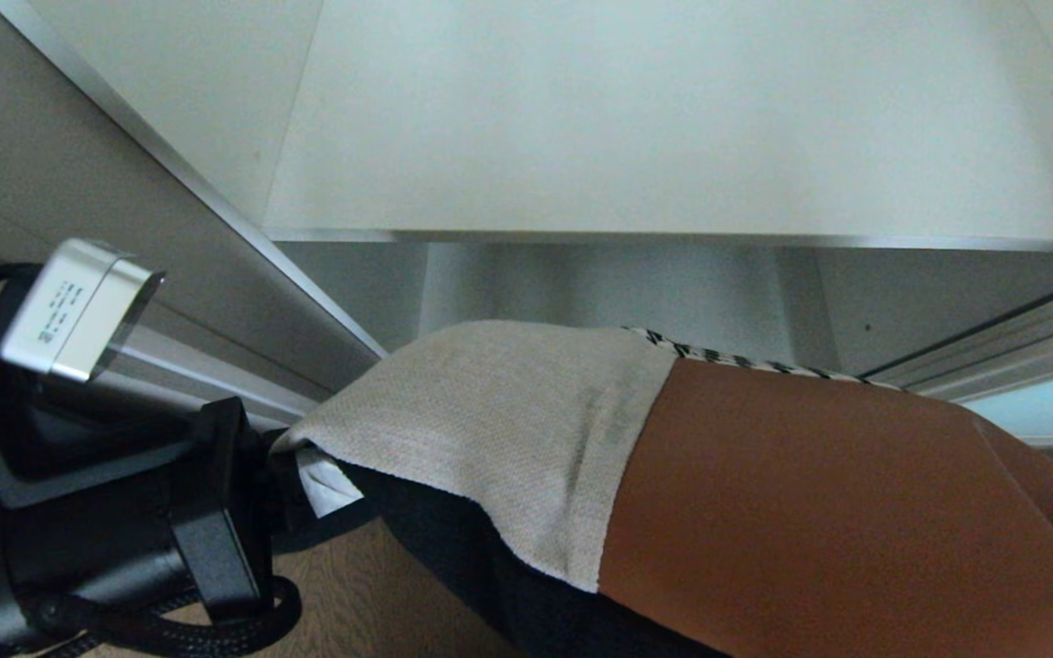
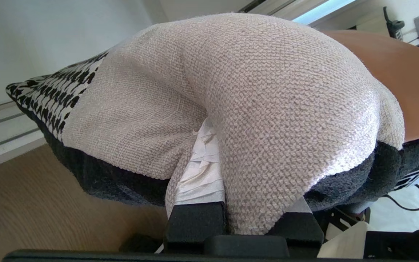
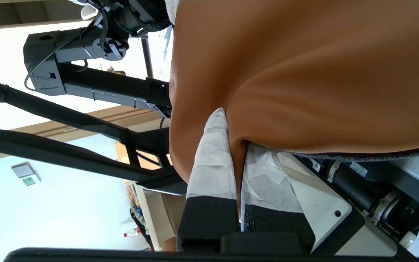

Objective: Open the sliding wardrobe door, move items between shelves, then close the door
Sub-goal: Place the pillow on the higher shelf

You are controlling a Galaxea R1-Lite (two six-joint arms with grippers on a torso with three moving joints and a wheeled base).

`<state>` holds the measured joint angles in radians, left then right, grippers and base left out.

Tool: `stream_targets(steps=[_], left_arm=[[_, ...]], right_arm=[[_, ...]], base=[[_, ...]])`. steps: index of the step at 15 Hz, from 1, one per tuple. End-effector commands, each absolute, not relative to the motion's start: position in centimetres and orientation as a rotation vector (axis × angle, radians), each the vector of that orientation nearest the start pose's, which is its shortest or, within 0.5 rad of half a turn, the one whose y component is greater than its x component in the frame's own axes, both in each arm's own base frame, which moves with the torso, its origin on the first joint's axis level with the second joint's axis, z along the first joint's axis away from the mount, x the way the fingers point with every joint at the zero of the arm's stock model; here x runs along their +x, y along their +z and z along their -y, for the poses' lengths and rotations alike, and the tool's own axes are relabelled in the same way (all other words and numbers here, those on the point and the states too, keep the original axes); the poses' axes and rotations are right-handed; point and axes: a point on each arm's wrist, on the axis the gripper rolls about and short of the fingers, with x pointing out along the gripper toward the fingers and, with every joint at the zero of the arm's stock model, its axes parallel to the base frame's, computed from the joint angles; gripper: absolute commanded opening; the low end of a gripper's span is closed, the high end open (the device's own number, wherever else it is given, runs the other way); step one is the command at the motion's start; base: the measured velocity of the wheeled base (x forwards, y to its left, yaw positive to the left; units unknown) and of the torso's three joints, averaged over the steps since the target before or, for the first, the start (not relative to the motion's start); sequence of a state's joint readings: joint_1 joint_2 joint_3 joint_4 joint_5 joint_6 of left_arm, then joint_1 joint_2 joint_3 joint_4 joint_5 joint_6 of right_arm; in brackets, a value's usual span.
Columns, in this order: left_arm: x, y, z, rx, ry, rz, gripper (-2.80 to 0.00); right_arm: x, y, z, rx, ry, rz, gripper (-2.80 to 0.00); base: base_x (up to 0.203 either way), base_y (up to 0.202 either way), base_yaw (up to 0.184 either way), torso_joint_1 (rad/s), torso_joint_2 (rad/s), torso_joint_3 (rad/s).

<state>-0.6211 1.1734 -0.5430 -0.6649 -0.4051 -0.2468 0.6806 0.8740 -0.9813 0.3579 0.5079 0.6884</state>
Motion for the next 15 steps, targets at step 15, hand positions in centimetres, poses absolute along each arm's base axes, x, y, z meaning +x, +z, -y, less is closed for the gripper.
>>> stream_targets(steps=[15], left_arm=[[13.34,23.81,10.64,-0.235,-1.029,-0.091,-2.8]], right_arm=[[4.72,29.96,-5.24,0.581,1.046,-0.661,-2.8]], base=[[0.0,0.0,0.0,0.0,0.0,0.0]])
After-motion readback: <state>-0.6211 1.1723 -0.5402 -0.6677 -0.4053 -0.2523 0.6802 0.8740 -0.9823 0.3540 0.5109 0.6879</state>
